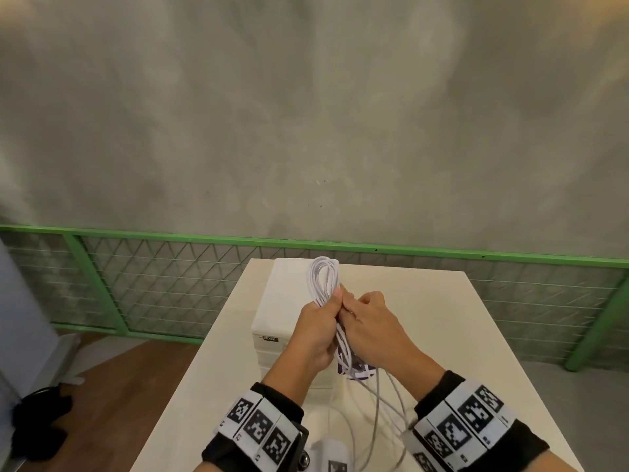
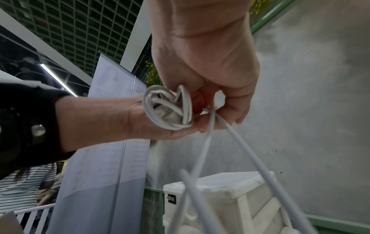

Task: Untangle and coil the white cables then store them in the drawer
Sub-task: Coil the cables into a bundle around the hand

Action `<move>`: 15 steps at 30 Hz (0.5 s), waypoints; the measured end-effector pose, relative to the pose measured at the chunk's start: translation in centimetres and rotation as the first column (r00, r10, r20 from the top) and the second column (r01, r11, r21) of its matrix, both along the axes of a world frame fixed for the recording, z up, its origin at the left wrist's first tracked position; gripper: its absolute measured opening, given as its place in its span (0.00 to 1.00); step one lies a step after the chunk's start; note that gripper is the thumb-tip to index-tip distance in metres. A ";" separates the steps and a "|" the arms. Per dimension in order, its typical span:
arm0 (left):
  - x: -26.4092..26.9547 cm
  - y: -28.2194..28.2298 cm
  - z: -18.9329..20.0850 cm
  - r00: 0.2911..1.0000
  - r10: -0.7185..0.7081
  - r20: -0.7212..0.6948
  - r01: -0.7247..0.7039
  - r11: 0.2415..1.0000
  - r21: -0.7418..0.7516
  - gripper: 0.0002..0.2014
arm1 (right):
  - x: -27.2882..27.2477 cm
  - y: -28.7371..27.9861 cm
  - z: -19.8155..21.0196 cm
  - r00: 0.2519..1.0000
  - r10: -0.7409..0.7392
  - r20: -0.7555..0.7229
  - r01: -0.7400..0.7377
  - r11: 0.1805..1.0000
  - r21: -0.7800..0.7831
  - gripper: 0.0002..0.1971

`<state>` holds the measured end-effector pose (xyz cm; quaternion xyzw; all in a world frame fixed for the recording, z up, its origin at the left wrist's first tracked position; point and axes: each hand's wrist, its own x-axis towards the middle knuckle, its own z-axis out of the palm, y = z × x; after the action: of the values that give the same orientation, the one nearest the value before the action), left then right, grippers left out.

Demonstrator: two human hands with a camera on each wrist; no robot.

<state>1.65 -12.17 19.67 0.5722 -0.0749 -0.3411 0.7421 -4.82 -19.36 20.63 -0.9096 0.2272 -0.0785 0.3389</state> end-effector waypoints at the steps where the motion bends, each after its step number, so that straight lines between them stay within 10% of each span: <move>1: 0.2 0.1 0.0 1.000 -0.016 -0.015 0.016 1.000 -0.011 0.17 | 0.0 -0.2 -0.1 0.999 0.033 -0.042 -0.034 0.999 -0.021 0.20; 10: 7.0 3.3 2.3 0.866 0.283 -0.411 -0.429 0.843 -0.324 0.14 | -5.4 -6.6 -1.5 0.996 0.073 -0.059 -0.061 0.981 0.185 0.35; 15: 9.3 4.7 3.1 0.887 0.293 -0.356 -0.437 0.780 -0.447 0.15 | -8.8 -15.4 -2.8 0.930 -0.244 -0.276 0.160 0.942 -0.294 0.19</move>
<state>10.99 -7.51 22.79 0.3045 0.0505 -0.2302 0.9229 -13.58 -34.72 17.84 -0.9193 0.3579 -0.0002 0.1637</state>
